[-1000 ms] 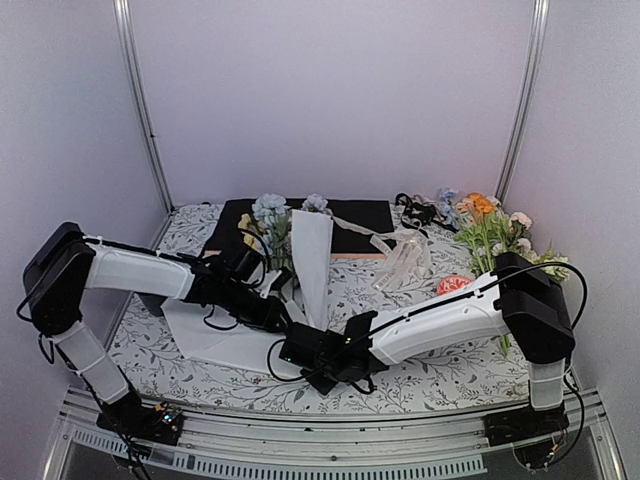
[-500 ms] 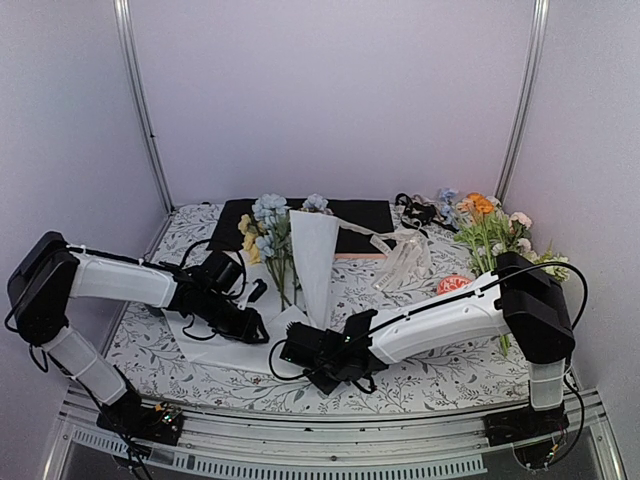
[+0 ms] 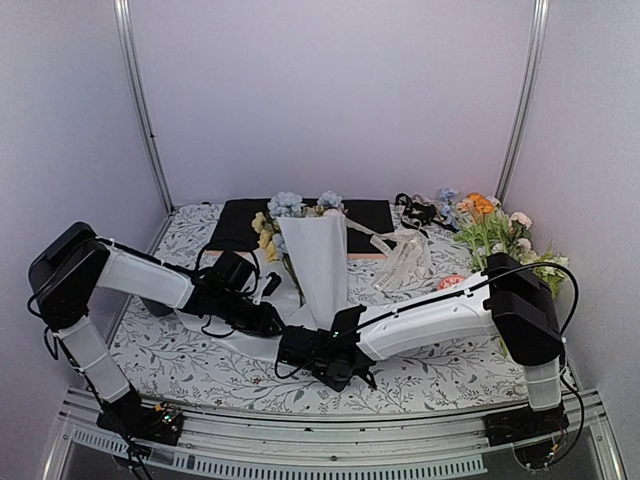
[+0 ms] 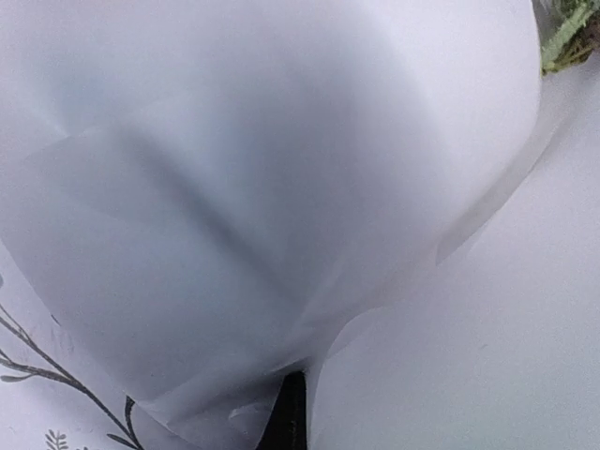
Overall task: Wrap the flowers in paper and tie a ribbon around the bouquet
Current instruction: Fold the one-fourth-folded wrapping paper at the center of the board.
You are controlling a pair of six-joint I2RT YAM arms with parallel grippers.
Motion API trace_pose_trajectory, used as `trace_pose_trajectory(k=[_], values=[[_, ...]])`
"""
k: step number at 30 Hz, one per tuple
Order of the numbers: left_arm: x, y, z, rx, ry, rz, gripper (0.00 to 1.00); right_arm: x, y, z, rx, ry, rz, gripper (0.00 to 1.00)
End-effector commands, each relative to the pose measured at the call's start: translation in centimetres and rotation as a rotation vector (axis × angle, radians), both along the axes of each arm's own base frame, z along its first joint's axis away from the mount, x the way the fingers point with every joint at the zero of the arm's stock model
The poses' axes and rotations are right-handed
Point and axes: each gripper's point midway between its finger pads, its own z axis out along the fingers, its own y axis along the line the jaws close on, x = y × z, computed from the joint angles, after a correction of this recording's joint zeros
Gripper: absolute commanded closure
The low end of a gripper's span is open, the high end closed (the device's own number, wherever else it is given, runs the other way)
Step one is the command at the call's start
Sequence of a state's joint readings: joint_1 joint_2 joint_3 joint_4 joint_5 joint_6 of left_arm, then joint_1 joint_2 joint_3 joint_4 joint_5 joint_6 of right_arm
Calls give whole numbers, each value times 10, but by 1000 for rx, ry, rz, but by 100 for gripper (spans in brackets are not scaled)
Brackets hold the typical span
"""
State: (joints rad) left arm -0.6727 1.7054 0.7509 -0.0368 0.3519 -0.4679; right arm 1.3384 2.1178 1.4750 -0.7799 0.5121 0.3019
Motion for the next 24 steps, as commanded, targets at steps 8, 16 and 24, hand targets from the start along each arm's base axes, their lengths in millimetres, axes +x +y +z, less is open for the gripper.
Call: trace_pose_trajectory(k=[8, 16, 24], values=[[-39, 27, -56, 148, 157, 18, 75, -9, 46, 14, -113, -46, 268, 100], [-42, 28, -60, 153, 165, 16, 75, 9, 51, 33, -112, -123, 246, 100], [-34, 21, -41, 114, 137, -7, 74, -6, 57, -4, -141, 10, 345, 100]])
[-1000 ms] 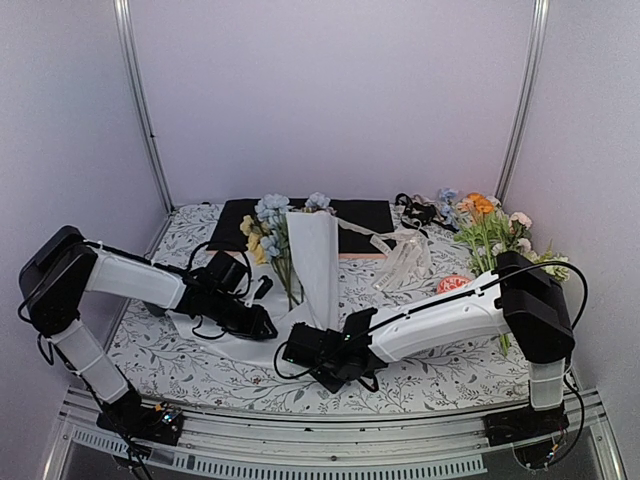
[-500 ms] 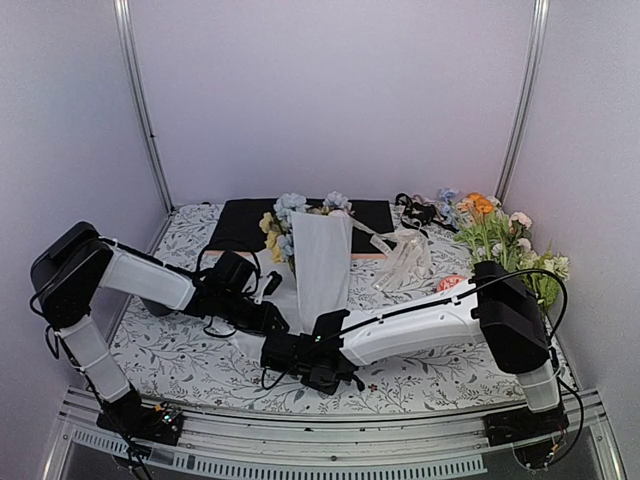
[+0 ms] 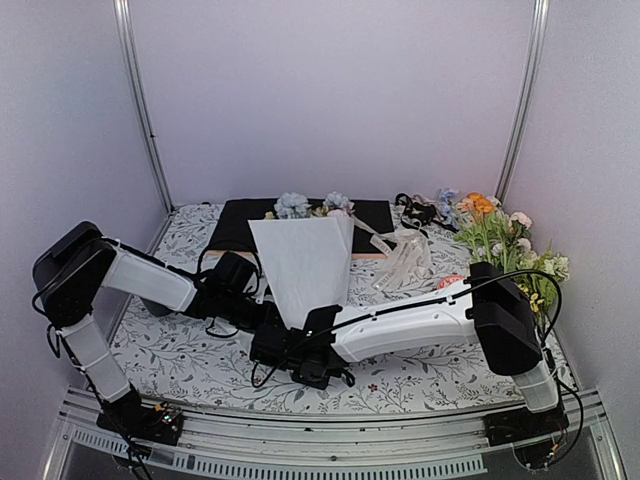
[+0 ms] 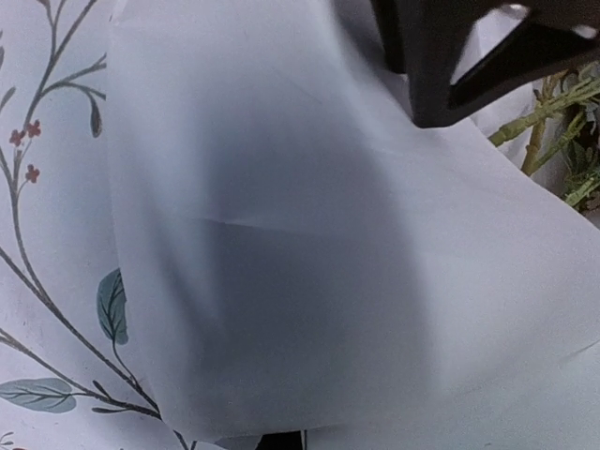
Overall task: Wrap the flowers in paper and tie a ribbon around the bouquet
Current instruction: Fold the one-fourth-folded wrapping paper at the center of the board.
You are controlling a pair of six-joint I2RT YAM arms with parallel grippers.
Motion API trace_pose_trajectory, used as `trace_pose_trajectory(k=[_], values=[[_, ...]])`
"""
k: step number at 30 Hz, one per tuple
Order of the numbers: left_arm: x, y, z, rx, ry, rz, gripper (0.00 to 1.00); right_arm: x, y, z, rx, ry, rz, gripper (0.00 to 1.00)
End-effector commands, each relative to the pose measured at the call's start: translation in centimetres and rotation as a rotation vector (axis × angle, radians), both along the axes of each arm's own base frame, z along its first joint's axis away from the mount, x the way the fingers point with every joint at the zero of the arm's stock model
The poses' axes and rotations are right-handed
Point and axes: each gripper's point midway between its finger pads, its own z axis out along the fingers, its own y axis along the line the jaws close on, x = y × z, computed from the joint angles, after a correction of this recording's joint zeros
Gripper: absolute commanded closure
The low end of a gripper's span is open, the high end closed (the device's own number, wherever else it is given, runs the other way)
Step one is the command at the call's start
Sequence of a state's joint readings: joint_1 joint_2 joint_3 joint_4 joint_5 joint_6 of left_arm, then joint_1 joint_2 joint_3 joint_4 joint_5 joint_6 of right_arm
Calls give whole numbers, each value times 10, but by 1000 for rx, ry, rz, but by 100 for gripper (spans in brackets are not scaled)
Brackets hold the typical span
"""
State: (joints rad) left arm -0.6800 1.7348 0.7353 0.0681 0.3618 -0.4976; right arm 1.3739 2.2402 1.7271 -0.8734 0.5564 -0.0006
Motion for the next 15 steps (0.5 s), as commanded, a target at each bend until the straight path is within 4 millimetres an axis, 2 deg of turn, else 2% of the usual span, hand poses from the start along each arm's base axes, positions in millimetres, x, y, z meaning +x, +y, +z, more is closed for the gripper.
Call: trace_pose_trajectory(k=[1, 4, 7, 11, 15], values=[[-34, 29, -30, 152, 138, -23, 72, -11, 4, -29, -39, 95, 60, 100], [-8, 26, 7, 134, 46, -20, 66, -23, -12, -53, -105, 172, 65, 100], [15, 33, 40, 99, -19, 9, 60, -28, -24, -63, -140, 199, 43, 100], [36, 53, 70, 56, -63, 81, 59, -31, -30, -67, -142, 215, 30, 100], [51, 86, 100, 53, -138, 189, 57, -31, -34, -71, -147, 224, 19, 100]])
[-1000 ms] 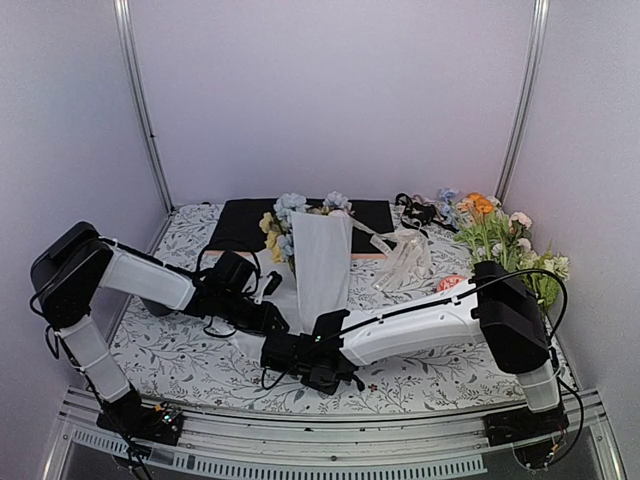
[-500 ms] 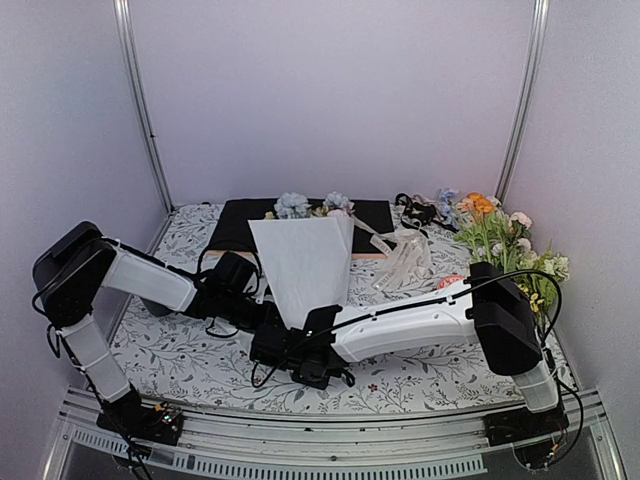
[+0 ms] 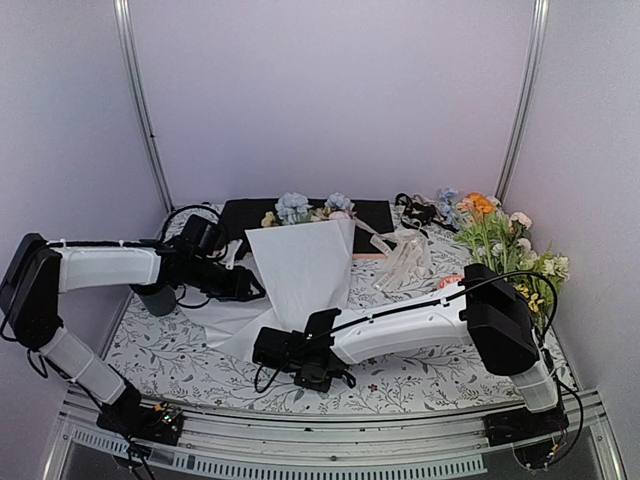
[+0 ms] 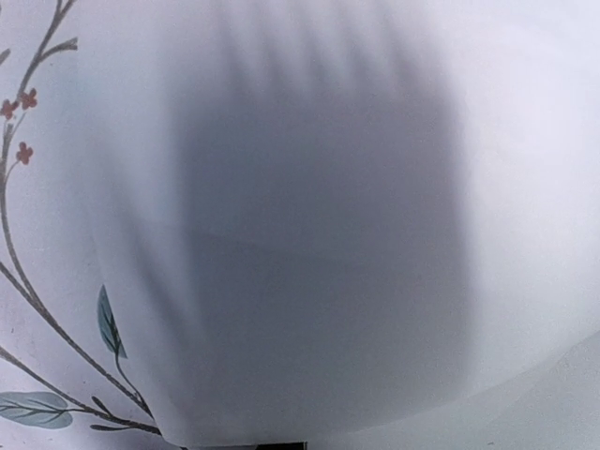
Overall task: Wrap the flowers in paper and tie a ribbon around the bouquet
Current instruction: Fold the one-fourth-folded wrapping paper at the center of the board.
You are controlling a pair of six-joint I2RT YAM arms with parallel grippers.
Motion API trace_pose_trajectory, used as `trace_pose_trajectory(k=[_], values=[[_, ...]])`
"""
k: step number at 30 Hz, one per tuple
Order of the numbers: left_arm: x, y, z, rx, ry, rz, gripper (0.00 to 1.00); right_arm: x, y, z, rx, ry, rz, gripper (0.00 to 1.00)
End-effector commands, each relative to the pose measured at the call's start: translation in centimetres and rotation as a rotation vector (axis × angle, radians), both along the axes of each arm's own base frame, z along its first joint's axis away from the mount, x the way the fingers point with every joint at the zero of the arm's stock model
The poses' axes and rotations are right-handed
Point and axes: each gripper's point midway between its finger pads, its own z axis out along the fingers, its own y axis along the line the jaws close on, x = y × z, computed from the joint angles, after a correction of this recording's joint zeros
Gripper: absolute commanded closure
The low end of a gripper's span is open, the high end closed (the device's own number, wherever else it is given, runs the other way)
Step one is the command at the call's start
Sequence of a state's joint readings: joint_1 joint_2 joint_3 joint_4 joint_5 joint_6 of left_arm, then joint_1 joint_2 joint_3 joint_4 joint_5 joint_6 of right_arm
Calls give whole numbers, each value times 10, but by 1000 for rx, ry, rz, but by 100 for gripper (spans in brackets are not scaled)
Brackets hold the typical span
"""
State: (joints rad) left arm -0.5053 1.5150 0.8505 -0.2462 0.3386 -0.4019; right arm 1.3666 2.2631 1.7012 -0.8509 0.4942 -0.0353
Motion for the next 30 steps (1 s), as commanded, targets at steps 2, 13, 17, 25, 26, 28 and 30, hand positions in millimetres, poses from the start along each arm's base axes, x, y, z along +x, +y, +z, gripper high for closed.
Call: trace_pose_trajectory(k=[2, 13, 17, 25, 26, 28, 30], values=[[11, 47, 38, 7, -85, 128, 54, -25, -32, -50, -119, 158, -13, 100], [-32, 13, 100, -382, -194, 32, 32, -21, -33, -50, -117, 149, -20, 100], [-46, -7, 79, -382, -114, -41, 24, -20, -32, -50, -117, 147, -18, 100], [-33, -34, 82, -427, -152, -78, 20, -19, -34, -52, -123, 142, -24, 100], [-30, -36, 73, -410, -124, -71, 22, -19, -34, -52, -126, 140, -24, 100], [-24, -39, 56, -383, -82, -60, 25, -19, -35, -52, -128, 137, -25, 100], [-20, -43, 51, -384, -70, -67, 31, -19, -34, -51, -124, 139, -26, 100]])
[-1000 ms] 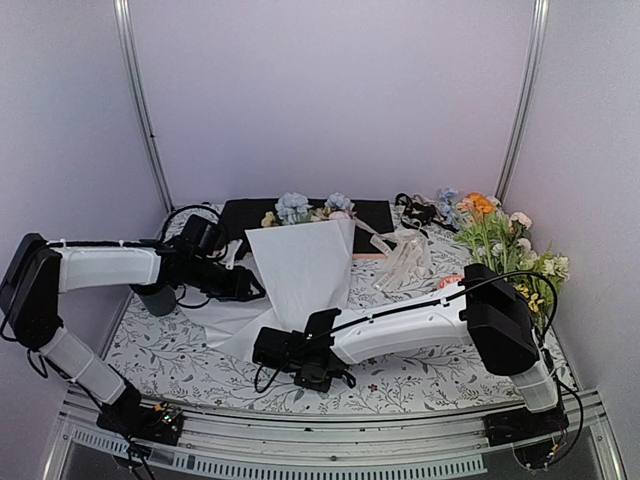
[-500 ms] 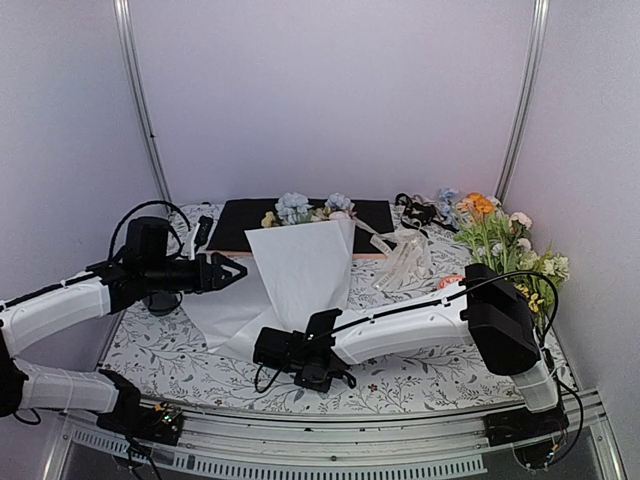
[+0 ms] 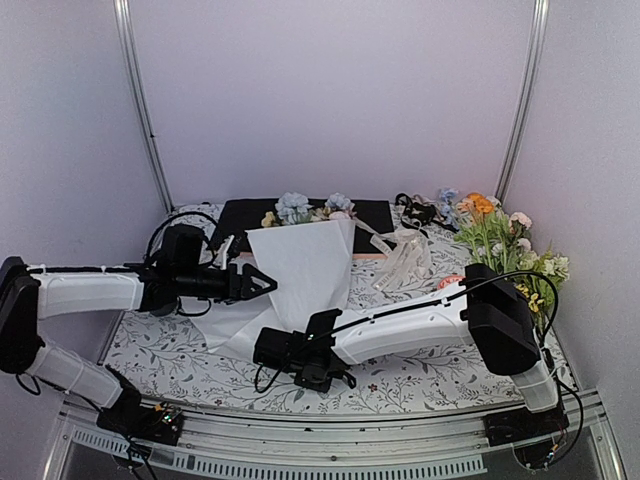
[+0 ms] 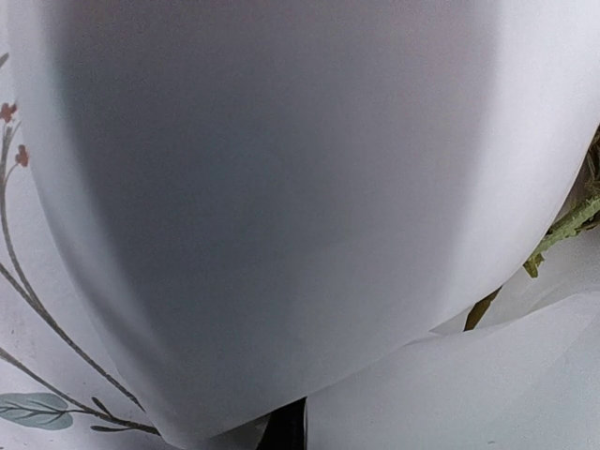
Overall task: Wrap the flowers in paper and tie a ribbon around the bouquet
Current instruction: Fold the one-fourth-folded wrapping paper at the center of the board.
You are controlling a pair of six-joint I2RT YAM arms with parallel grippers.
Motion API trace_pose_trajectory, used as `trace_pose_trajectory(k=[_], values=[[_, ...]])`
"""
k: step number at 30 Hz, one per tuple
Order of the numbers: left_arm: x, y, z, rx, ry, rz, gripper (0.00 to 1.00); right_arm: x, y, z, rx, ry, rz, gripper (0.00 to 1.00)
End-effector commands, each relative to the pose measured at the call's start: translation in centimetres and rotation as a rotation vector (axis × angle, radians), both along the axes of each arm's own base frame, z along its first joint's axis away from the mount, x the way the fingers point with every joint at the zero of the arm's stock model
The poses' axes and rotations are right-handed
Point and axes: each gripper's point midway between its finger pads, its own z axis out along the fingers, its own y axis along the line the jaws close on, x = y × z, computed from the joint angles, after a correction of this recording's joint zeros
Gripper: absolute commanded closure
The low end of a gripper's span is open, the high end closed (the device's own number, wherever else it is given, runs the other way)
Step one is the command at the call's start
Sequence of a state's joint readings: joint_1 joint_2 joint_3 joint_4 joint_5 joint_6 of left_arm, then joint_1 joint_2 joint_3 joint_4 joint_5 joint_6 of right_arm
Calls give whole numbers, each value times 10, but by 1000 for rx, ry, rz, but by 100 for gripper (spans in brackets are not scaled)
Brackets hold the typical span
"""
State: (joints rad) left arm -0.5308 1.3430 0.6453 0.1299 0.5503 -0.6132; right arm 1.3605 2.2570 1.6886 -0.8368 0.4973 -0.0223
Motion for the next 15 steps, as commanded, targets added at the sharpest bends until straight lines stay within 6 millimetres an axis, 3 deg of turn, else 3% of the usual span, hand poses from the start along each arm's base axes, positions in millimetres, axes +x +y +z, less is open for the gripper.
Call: trace_pose_trajectory(k=[1, 3, 6, 7, 15], values=[[12, -13, -5, -11, 7, -15, 35, -23, -32, -51, -133, 148, -7, 100], [17, -15, -4, -4, -4, -16, 51, -23, -32, -51, -133, 147, -6, 100], [18, -16, -6, 7, -16, -29, 91, -22, -33, -51, -135, 145, -7, 100], [18, -14, -10, 20, -9, -27, 100, -22, -34, -51, -138, 145, -7, 100], [26, 11, -60, 130, 69, 22, 100, -21, -41, -49, -148, 129, -16, 100]])
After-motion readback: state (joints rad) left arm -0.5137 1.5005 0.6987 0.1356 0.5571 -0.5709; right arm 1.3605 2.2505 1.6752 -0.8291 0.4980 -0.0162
